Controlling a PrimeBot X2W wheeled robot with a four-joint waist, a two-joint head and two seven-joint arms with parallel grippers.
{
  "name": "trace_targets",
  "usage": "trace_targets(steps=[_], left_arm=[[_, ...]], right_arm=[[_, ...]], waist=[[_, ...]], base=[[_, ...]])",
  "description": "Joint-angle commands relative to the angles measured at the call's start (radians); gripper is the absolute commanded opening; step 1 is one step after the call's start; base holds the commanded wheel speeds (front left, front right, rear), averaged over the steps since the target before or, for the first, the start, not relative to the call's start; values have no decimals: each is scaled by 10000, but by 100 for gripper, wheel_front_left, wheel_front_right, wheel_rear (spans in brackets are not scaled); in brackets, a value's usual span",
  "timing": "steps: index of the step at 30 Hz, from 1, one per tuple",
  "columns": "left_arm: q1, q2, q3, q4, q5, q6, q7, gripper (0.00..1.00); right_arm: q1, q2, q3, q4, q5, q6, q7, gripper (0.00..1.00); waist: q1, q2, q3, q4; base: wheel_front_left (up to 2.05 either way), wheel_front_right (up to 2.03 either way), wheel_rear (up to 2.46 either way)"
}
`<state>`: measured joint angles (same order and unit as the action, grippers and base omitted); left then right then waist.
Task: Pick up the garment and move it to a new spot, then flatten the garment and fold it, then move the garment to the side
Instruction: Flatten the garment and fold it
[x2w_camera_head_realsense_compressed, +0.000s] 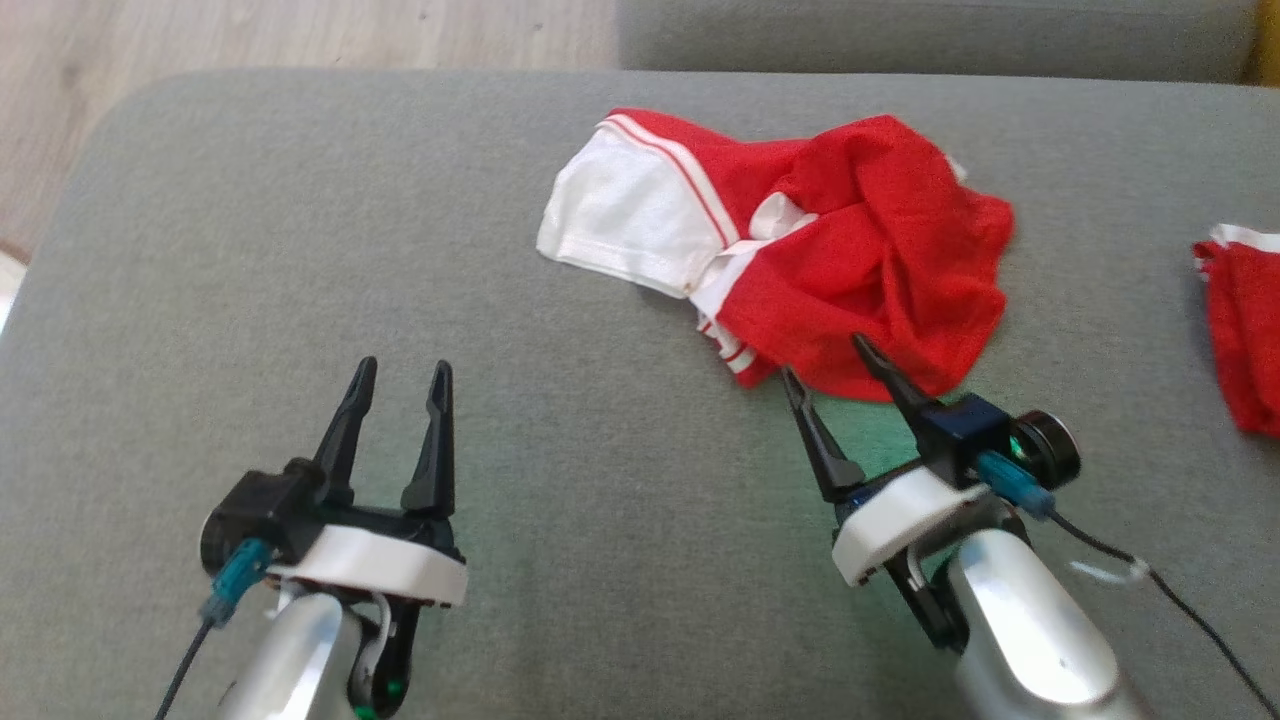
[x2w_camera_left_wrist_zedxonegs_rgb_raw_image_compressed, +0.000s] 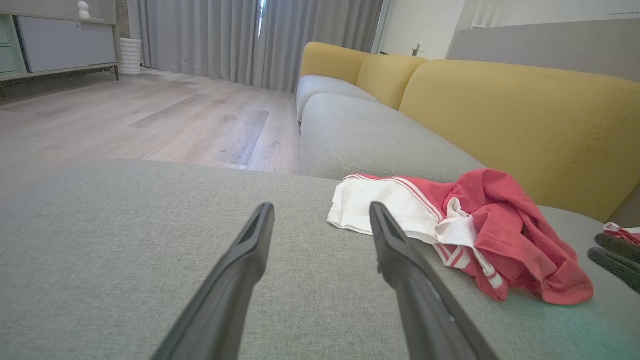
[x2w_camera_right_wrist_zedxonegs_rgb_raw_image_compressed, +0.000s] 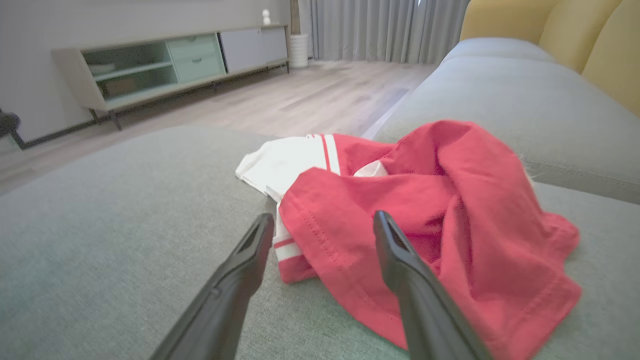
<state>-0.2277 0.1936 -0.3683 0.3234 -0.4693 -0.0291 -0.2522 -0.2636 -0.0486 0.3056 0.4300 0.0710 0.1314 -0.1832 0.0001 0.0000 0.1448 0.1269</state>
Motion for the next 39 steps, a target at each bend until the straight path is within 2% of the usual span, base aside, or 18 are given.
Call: trace_targets(steps=[1,8,14,15,17,26,34,39], left_arm=[[-560,24,444,-188,150,-110,-95,100],[-799,-301,667,72,377,-372,-95,100],[-873,-531,924,225,601,-554,-95,100],[-881,-559,962,241,632,-574,-95,100],[-909,-618,1024,282,698,-612,-95,100],[-979,-764,1247,465,915,-756,-95,100],[-712,-741,1574,533,1074,-840,-95,100],[-525,-768,1746,503,1146,-867,-95,100]], right_arm=[[-539,-16,302,81,-271,-7,92,100],[-1476,-16,284,1639,-896,-7,83,100],[-1995,-16,-12,2509,-529,-7,-222,100],[-2049,-16,-11,2587,-456,-7,-252,89],[-2163,-16,21,2724,-393,-7,-307,0],[-2302,-16,-331,2811,-31,-7,-611,0],[-1140,-102,-2032,1980,-321,-7,-674,0],[31,-440,-3023,911,-558,-7,-167,0]], waist=[[-1,0,206,265],[-1,0,486,719],[-1,0,651,859],[-1,0,674,851],[-1,0,719,819],[-1,0,584,419],[-1,0,-51,-444],[-1,0,-376,-994]], base=[[0,0,0],[0,0,0],[0,0,0],[0,0,0],[0,0,0],[0,0,0],[0,0,0],[0,0,0]])
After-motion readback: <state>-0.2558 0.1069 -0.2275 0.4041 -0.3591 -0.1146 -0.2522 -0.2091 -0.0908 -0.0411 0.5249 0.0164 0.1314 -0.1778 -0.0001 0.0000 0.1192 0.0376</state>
